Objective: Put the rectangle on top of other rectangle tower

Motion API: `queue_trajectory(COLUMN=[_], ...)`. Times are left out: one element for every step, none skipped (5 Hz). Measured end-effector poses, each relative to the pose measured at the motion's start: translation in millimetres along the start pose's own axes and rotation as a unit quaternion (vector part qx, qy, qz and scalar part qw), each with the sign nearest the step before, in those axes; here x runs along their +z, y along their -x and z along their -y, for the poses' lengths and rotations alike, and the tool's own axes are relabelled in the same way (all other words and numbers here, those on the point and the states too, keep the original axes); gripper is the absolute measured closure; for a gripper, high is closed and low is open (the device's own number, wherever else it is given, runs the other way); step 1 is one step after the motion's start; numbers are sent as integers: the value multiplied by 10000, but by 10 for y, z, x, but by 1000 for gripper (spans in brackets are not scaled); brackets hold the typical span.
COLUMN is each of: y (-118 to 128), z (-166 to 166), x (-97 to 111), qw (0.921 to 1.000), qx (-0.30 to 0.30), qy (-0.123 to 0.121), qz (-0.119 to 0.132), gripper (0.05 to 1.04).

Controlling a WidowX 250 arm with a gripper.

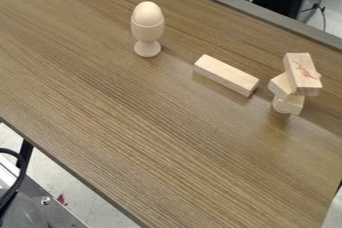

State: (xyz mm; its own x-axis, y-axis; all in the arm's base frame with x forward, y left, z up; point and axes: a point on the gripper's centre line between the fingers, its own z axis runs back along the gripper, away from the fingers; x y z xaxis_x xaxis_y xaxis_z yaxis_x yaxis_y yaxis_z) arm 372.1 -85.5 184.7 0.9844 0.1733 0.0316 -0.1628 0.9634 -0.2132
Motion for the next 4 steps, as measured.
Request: queue_trajectory(y=[3,60,73,125], z=[-34,-187,-429,-556], x=[-142,-346,-275,-317], qw=[9998,9985,9935,9875], qx=[50,524,1100,1437], qy=[-58,5,94,12], qz=[-193,-187,272,643], gripper=[84,84,84,84])
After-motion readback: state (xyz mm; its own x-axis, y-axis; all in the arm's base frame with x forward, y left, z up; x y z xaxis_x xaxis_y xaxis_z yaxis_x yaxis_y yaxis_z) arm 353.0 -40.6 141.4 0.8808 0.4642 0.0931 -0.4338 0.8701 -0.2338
